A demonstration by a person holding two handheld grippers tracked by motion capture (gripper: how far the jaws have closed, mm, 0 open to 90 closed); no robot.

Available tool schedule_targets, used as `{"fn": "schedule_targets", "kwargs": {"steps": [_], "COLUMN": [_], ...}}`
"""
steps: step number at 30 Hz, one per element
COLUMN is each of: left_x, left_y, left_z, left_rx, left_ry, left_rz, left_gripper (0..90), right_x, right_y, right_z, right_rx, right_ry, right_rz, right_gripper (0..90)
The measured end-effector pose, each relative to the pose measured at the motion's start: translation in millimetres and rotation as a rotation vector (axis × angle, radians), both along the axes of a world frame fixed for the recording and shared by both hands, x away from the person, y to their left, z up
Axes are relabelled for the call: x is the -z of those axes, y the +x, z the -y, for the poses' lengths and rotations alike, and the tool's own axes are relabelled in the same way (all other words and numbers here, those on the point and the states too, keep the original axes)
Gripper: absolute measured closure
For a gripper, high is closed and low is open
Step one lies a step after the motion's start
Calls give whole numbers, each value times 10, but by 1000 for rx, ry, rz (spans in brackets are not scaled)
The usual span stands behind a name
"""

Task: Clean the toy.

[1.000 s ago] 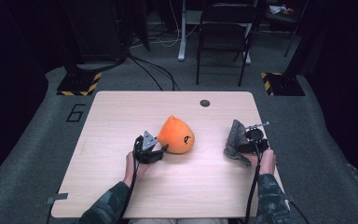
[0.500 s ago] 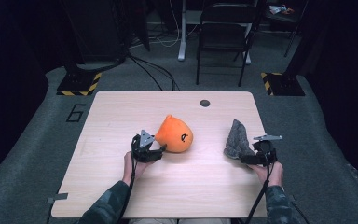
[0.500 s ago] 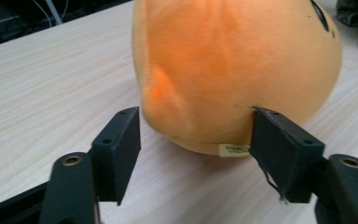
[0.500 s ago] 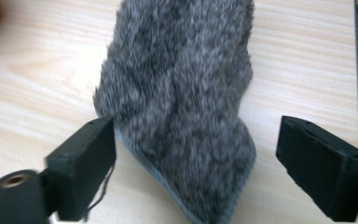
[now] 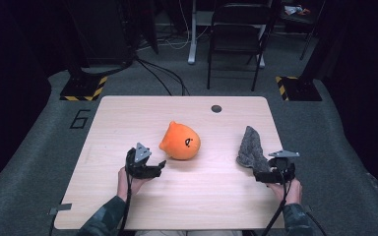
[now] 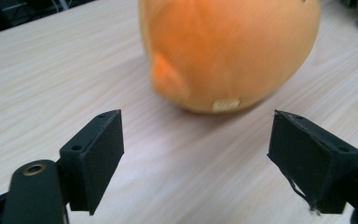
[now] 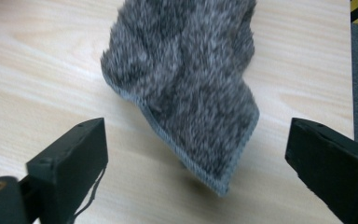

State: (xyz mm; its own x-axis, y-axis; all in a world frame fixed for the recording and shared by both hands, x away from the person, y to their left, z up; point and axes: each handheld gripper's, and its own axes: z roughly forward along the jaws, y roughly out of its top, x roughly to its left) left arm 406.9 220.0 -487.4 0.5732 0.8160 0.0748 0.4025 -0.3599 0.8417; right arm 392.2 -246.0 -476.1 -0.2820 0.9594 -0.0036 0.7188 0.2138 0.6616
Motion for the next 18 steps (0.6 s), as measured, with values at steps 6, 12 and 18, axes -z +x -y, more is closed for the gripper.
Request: {"fn": "schedule_targets", "kwargs": {"steps": [6,12,18], "left_x": [94,204,286], "left_y": [-119,-252,-302], "left_z": [-291,-518,-610], "left_rx": [-40,-72,-87], "left_ry": [13,44,67], "left_rz": [-61,-102,-143], "left_gripper": [154,138,99], "right_x": [142,253,362], "right_y": [-87,-199,-241], "right_z": [42,174,177], "right_rx": [-6,-2,-26], "right_ry": [-34,-51,-83], "right_rz": [-35,-27,-76], "right_gripper": [0,0,0]}}
